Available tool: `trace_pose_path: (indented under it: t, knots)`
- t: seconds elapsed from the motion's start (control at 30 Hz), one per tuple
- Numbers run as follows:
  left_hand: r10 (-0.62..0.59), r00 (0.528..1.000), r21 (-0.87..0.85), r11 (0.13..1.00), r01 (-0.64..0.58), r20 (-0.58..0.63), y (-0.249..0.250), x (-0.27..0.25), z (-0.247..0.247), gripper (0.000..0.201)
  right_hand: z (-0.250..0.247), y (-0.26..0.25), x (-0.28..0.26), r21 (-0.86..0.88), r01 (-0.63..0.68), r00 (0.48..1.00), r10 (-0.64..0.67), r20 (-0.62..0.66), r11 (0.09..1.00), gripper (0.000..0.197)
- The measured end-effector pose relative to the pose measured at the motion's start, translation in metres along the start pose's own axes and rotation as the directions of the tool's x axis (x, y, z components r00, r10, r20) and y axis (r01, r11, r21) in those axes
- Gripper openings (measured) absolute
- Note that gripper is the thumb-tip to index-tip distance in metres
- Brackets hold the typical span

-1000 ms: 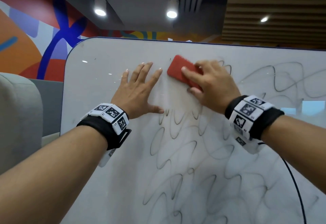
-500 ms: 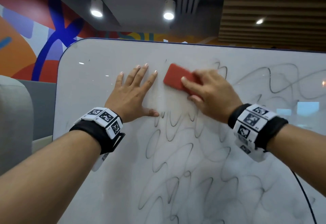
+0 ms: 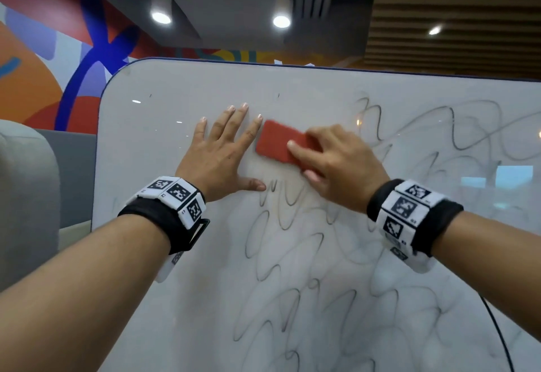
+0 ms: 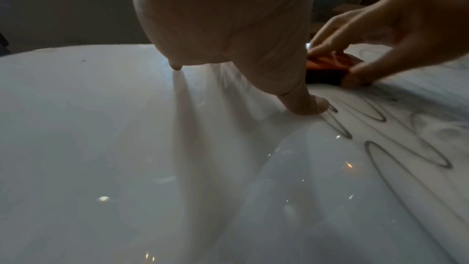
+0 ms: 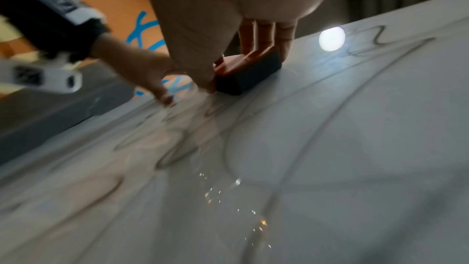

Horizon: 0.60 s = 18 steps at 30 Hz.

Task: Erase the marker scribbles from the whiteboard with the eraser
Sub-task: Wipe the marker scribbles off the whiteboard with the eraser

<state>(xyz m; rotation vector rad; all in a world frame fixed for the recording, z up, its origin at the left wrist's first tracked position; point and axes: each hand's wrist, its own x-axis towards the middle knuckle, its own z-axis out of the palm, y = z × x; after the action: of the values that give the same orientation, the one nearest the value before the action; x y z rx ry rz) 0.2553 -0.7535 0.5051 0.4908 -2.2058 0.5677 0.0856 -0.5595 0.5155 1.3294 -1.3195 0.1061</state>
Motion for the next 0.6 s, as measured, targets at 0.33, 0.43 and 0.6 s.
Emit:
trace_pose_path:
  t: [0.33, 0.43, 0.6]
  knots:
    - [0.004, 1.000, 0.013, 1.000, -0.004, 0.009, -0.003, -0.006, 0.004, 0.120, -0.020, 0.028, 0.020, 0.004, -0.173, 0.984, 0.173, -0.043, 0.985, 0.053]
    - [0.008, 1.000, 0.005, 1.000, -0.008, 0.000, -0.004, -0.008, 0.006, 0.122, -0.004, 0.003, -0.002, 0.028, -0.015, 0.999, 0.016, -0.029, 0.999, 0.048]
    - [0.018, 1.000, 0.007, 1.000, -0.018, 0.009, -0.006, -0.012, 0.008, 0.124, 0.000, 0.000, -0.012, 0.062, 0.203, 0.978, -0.205, 0.025, 0.977, 0.037]
